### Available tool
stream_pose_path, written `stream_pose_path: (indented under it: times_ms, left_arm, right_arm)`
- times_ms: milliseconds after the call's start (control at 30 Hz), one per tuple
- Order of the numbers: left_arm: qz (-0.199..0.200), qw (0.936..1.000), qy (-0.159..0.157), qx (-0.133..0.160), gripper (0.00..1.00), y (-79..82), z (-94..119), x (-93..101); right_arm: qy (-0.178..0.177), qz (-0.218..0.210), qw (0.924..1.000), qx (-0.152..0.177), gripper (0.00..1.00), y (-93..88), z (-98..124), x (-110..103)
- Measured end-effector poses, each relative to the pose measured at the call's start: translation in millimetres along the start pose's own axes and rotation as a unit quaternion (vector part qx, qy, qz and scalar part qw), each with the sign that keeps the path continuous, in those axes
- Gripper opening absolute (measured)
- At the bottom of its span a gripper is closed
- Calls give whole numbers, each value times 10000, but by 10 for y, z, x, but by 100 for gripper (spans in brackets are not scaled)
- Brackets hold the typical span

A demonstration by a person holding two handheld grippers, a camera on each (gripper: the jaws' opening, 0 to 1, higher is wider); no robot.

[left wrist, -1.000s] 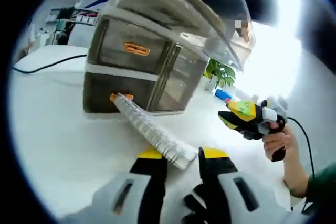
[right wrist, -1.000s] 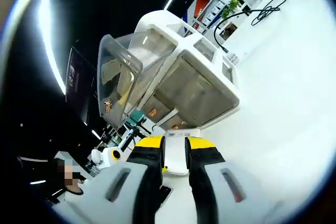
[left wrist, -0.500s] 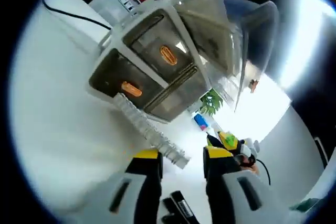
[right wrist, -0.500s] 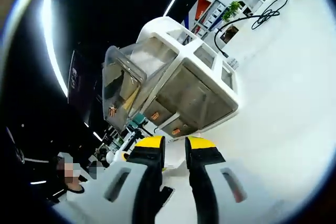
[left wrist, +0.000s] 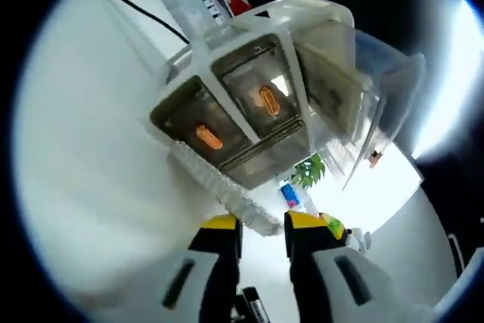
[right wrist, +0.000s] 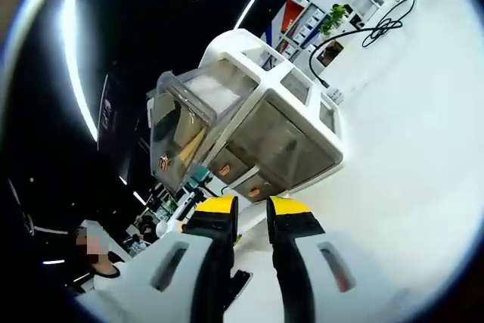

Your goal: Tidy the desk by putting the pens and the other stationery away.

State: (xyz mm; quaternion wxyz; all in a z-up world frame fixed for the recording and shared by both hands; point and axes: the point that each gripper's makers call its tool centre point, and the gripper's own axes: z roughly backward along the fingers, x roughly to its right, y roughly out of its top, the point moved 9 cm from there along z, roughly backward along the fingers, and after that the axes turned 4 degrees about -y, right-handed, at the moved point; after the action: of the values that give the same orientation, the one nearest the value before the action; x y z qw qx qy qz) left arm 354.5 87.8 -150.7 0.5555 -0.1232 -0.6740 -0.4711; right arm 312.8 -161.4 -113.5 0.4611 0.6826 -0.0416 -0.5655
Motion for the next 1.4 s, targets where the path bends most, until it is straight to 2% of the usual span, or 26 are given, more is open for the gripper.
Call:
stream_pose_path:
  times_ms: [33,100,167,300,333,367,400,500,567,700,767,800,833,867,933,967,1033,1067,1133,1167,1267,1300,1367,1400]
  left_arm:
    - [44,10000,-45,7,28,11,-6,-1]
    - [259,9996,-126,66,28,-119,117,11]
    - [326,9994,-99,85,28,-93,99,-10]
    - [229,9994,245,21,28,-84,59,-51]
    - [352,9986,380,64,26,-70,37,-65]
    - [355,9986,384,89,26,-67,24,-64]
    - [544,9973,456,165,26,-52,-3,-61]
    - [643,9970,344,266,25,-34,-39,-39]
    - [460,9976,492,184,24,-36,-39,-37]
    - [667,9962,499,266,22,-67,10,-46]
    - [379,9967,681,214,18,-62,66,-39]
    - [-50,9960,815,355,15,-20,91,-41]
    - [-393,9938,1009,256,14,-13,128,-51]
    - [-538,9935,976,250,15,-21,167,-56]
    - [-563,9944,858,264,14,-19,278,-49]
    - [-644,9937,872,289,12,44,337,-83]
    - [-574,9944,700,538,12,106,407,-41]
    - [-648,9939,728,525,12,138,471,-11]
    - [-1208,9876,854,530,11,186,545,38]
    - [-1331,9855,890,557,11,188,583,52]
    - [-1360,9854,740,703,11,188,716,123]
    - [-1501,9829,769,738,11,206,740,145]
    - [-1915,9739,996,698,11,249,779,179]
    - [-2196,9668,1073,744,11,277,809,222]
  right_arm:
    - [10,26,10000,-19,19,-6,-2,-6]
    - [-5,94,9999,-46,19,-13,-5,-6]
    - [-27,106,9999,-60,19,0,3,9]
    - [-50,155,9998,-63,19,-6,2,11]
    - [-56,178,9998,-62,19,-4,2,11]
    - [-71,208,9997,-53,19,-12,-3,11]
    - [-81,223,9997,-49,19,-11,-3,13]
    - [-78,244,9997,-33,19,9,0,16]
    - [-84,274,9996,-11,19,26,6,17]
    - [-60,254,9997,0,19,21,15,4]
    - [-28,244,9997,-19,19,21,14,-14]
    - [-13,243,9997,-25,19,20,14,-20]
    - [-2,243,9997,-28,19,9,15,-27]
    - [8,239,9997,-29,19,3,18,-34]
    - [16,244,9997,-20,19,8,22,-38]
    - [8,241,9997,-12,19,10,24,-37]
    - [-2,232,9997,2,19,2,26,-44]
    - [-7,235,9997,9,19,4,22,-45]
    - [-18,245,9997,16,19,5,19,-47]
    - [-21,242,9997,18,19,3,17,-47]
    - [-32,239,9997,36,19,5,14,-45]
    - [-42,241,9997,40,19,2,15,-45]
    - [-56,251,9997,56,19,-1,18,-46]
    - [-66,265,9996,64,19,1,15,-42]
